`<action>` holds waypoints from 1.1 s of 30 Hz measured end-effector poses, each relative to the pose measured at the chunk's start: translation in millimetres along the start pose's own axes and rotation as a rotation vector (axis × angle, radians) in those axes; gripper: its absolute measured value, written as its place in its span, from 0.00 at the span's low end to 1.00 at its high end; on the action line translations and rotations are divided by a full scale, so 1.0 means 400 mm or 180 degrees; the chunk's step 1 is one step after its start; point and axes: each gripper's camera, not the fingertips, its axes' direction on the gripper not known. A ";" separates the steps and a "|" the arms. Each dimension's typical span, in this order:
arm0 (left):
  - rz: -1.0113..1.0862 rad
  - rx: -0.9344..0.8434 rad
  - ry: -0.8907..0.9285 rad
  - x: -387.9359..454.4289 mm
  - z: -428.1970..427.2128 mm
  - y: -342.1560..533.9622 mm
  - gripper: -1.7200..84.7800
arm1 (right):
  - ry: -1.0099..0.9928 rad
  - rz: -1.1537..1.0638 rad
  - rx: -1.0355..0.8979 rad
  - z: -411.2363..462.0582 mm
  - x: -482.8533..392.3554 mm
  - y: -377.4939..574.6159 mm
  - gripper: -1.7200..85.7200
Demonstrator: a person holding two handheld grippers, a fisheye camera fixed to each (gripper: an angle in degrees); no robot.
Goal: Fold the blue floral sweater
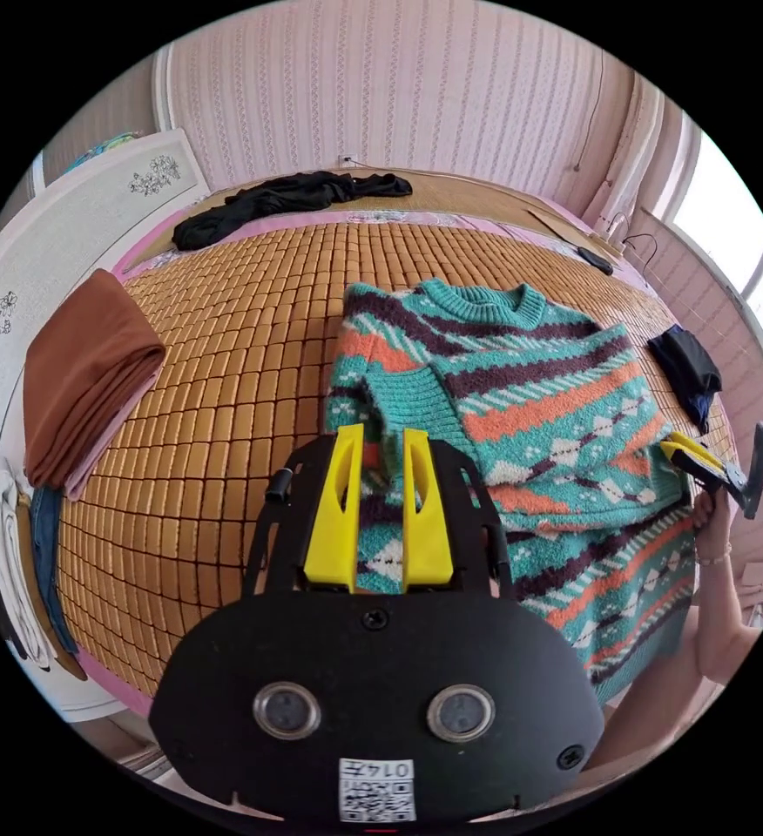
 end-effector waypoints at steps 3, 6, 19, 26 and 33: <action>-0.0101 0.0109 0.0243 -0.085 -0.039 0.009 0.12 | -0.0655 0.0203 0.0239 -0.047 0.063 0.009 0.17; -0.0087 0.0182 0.0099 -0.160 -0.061 -0.009 0.12 | -0.1049 0.0120 0.0400 -0.079 0.104 -0.013 0.16; 0.0019 -0.0155 0.0138 -0.244 0.106 -0.222 0.12 | -0.0495 0.0573 -0.0799 0.117 0.164 -0.297 0.17; -0.0195 -0.0069 0.0391 -0.306 -0.067 -0.241 0.07 | -0.0375 0.0279 -0.0682 0.003 0.083 -0.341 0.10; 0.0254 0.0584 0.1172 -0.396 -0.506 -0.010 0.07 | -0.0977 -0.0372 0.0011 -0.331 -0.021 -0.173 0.10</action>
